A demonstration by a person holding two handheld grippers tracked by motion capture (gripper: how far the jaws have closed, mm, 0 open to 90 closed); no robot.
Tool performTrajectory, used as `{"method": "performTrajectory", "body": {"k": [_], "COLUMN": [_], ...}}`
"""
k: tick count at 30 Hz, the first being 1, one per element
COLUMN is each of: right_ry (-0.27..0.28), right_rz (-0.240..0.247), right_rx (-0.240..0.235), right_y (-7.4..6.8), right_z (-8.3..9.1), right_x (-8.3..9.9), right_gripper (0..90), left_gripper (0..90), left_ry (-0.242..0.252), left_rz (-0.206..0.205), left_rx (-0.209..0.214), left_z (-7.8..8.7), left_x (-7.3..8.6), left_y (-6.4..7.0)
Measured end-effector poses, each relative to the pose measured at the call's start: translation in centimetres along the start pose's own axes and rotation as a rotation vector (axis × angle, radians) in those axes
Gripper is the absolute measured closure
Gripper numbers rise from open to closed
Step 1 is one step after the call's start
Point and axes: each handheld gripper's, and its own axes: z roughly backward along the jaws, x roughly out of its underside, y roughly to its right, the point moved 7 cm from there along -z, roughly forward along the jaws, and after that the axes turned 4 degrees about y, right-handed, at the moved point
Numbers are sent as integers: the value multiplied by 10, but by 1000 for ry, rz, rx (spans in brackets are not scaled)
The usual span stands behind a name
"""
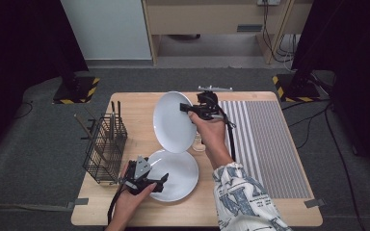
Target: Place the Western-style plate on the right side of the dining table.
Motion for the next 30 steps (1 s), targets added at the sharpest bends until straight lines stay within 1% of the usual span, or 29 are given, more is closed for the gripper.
{"method": "performTrajectory", "body": {"k": [3,9,17,22,26,27,28,29,30], "right_ry": [14,35,39,51,79,79,88,107,114], "right_rz": [-14,-26,-15,-24,-46,-46,-57,-79,-87], "right_rx": [-3,1,1,1,3,3,-2,-8,-8], "right_y": [2,8,11,14,20,20,22,26,28], "right_z": [3,9,17,21,27,27,28,32,34], "right_x": [-4,-11,-13,-16,-19,-19,-20,-22,-24], "right_gripper": [832,832,833,833,833,833,832,832,832], "left_gripper": [29,29,29,30,29,29,29,29,29], "left_ry": [-6,-10,-10,-9,-8,-8,-7,-6,-7], "left_rz": [-1,-2,-3,-3,-1,-1,-1,1,2], "left_rx": [-2,-2,-1,-1,-1,-1,-2,-4,-4], "left_z": [-1,-1,-1,-1,-1,-1,-1,-1,-1], "left_x": [1,1,1,1,1,1,1,1,1], "left_y": [0,0,1,1,0,0,0,0,-1]}}
